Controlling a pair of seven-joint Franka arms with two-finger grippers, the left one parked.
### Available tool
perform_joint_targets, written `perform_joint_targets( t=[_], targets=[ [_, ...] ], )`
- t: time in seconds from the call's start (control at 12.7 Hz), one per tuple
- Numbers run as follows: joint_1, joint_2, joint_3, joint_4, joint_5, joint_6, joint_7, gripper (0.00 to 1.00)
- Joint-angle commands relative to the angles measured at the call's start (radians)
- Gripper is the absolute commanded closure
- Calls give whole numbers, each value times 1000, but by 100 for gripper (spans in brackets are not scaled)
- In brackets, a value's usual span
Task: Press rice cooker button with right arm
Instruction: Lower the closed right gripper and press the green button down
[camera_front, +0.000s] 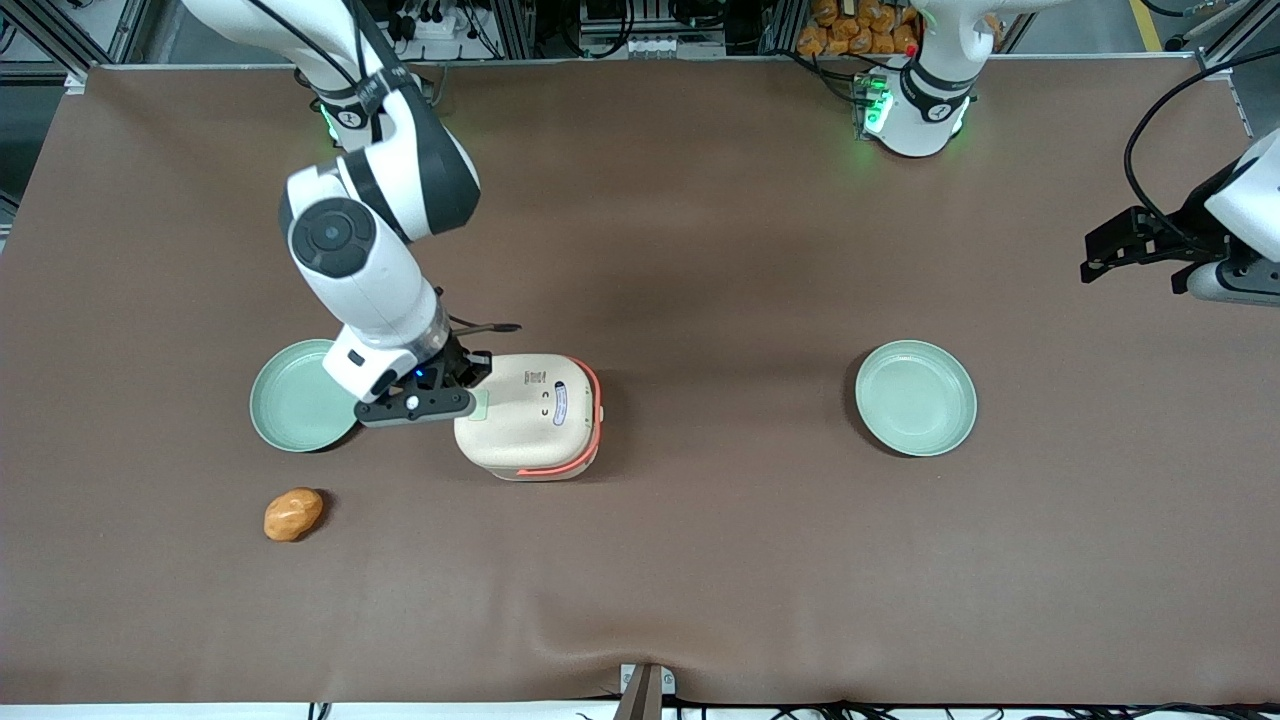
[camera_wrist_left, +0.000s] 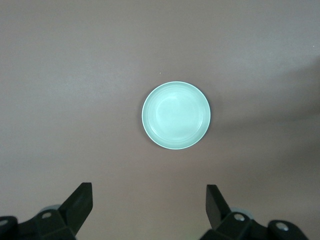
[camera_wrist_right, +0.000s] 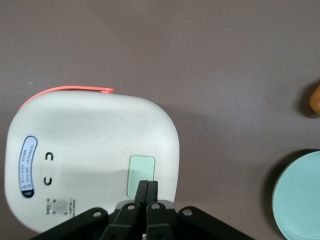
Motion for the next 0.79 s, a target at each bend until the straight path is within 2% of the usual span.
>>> perform_joint_targets(
  t=[0.0,0.71],
  targets=[
    [10,29,-9,8,-10,30,20,100],
    [27,35,-7,-8,-6,26,23,100]
  ],
)
